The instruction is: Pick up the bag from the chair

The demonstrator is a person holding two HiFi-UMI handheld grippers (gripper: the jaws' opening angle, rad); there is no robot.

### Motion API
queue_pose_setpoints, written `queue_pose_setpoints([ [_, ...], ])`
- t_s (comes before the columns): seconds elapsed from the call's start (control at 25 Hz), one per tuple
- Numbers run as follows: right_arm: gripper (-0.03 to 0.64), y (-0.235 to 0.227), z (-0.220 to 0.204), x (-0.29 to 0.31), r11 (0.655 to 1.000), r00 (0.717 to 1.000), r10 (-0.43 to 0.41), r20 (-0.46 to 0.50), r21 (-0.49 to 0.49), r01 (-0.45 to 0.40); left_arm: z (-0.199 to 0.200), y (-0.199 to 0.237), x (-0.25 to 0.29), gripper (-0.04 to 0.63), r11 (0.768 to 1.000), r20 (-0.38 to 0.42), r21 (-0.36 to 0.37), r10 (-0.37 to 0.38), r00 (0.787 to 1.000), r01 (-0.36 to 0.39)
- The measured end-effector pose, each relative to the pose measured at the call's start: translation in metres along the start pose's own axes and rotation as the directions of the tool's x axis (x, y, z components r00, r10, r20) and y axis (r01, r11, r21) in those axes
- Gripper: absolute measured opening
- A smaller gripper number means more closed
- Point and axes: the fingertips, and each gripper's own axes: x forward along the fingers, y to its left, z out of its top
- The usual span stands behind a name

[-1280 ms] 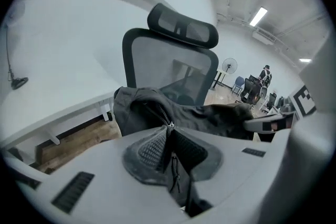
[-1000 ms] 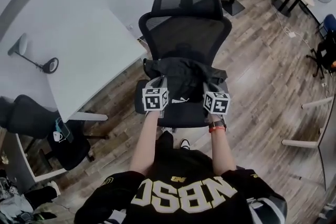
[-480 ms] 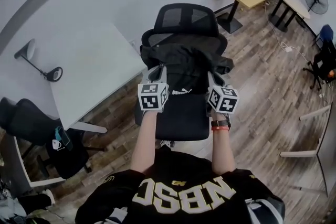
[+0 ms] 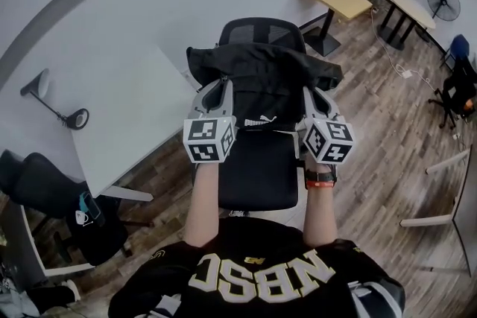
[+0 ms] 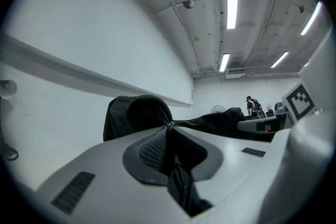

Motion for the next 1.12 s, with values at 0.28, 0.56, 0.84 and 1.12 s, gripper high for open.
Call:
queue_pose_setpoints([
  [0.28,0.035,0.012,0.033,0.006,0.999,0.997,0.002,0.081,-0.042,0.001,0.034,0.008,0.001,0.044,0.999,0.071,0.032,0.012,0.997,-0.014],
  [0.56,0.035,0.016,0.036,0.014,0.997,0.995,-0.001,0.100,-0.071,0.008,0.036,0.016,0.004,0.044,0.999,0.080,0.038,0.023,0.996,-0.026],
  [0.84,0.035,0.012,0.031,0.021,0.998,0.997,-0.002,0.081,-0.066,0.007,0.031,0.018,0.012,0.044,0.999,0.068,0.045,0.016,0.998,-0.019],
  [1.12,0.035,0.013,0.031,0.024,0.996,0.997,-0.011,0.078,-0.083,0.018,0.024,0.020,0.020,0.044,1.000,0.054,0.025,-0.013,0.998,0.012],
])
